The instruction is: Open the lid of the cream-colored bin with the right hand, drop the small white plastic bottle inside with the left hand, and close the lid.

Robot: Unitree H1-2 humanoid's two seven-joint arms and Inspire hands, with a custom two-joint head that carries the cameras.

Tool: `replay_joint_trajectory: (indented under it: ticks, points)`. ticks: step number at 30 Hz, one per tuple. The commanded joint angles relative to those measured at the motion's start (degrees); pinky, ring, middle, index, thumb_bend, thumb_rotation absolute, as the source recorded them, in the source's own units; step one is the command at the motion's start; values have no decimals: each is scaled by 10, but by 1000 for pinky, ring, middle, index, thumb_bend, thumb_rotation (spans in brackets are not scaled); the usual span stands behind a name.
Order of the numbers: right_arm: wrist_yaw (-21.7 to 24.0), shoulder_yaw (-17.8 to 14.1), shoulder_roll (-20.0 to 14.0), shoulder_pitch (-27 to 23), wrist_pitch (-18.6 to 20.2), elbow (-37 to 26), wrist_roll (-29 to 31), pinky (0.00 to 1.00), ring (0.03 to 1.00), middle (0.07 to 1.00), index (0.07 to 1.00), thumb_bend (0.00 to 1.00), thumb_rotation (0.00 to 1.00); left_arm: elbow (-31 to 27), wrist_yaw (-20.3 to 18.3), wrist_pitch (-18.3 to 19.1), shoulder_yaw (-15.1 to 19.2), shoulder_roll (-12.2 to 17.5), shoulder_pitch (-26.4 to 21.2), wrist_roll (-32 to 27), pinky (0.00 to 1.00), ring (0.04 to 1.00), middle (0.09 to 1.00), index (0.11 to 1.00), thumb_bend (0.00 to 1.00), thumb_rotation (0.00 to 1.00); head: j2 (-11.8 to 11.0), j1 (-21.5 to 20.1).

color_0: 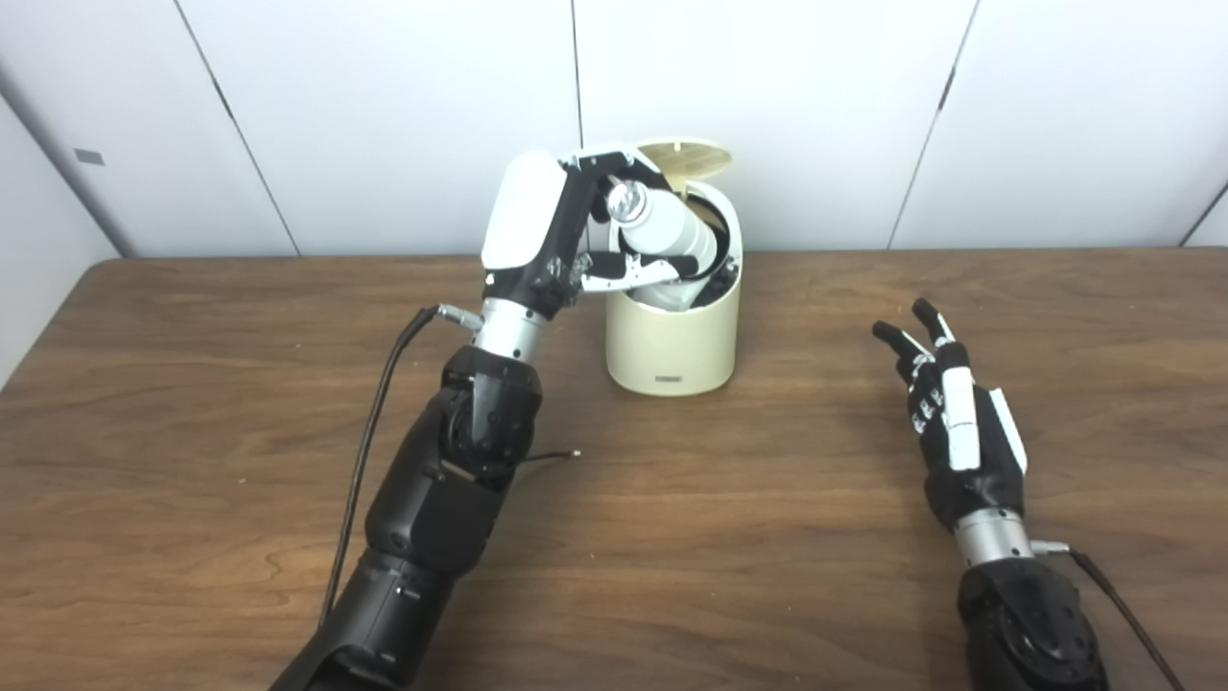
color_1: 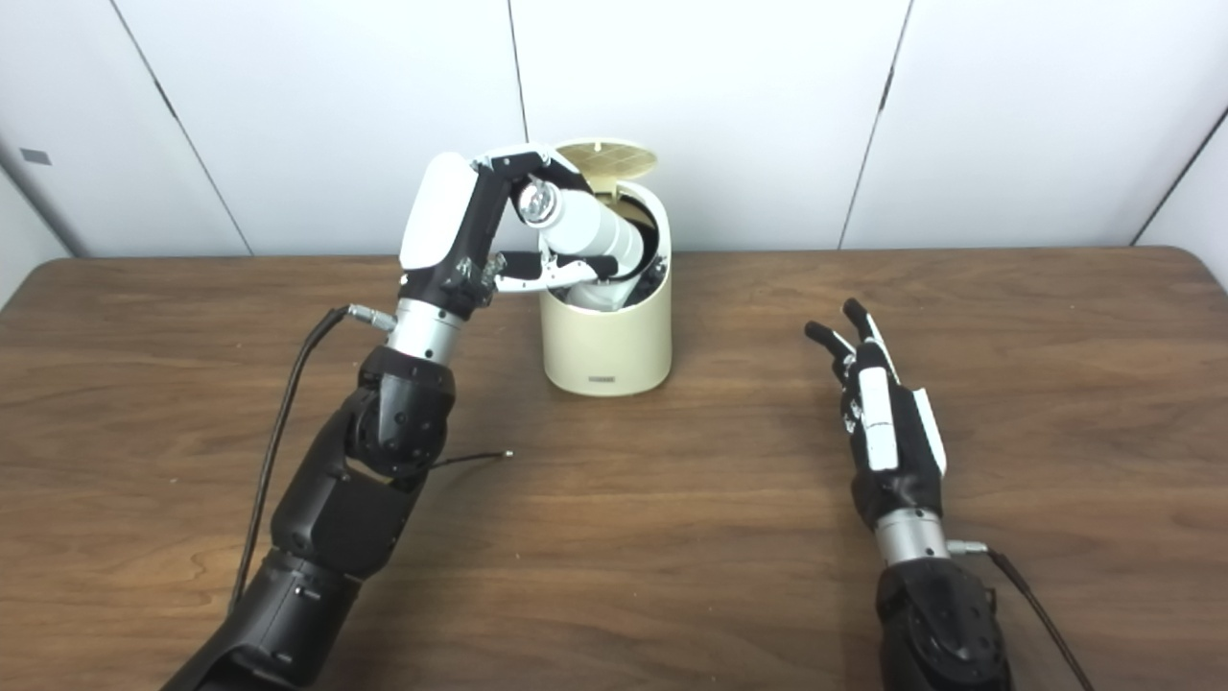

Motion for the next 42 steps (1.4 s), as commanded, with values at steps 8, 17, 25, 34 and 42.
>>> replay_joint_trajectory:
  ticks: [8,17,25,34,42]
  points:
    - [10,-1,-3,1,-25,11,7,1000,950,833,941,660,932,9,35,-29,-2,9,-33,26,378,405,526,481,500,0,1,2]
    - [9,-1,-2,1,-14,2,6,1000,953,830,931,662,935,18,56,-35,-15,21,-38,60,350,389,516,496,500,0,1,2]
    - [7,3,-2,3,-5,-7,-1,1000,952,826,925,666,947,20,58,-43,-13,21,-39,56,359,392,520,495,499,0,1,1]
    - [5,0,-2,3,-10,-2,-2,1000,950,816,924,652,951,14,53,-36,-11,16,-37,52,324,402,496,515,475,0,2,0]
    - [3,1,-3,4,-1,-8,-6,1000,950,824,914,665,955,7,31,-15,-19,22,-38,62,269,343,500,488,523,59,2,3]
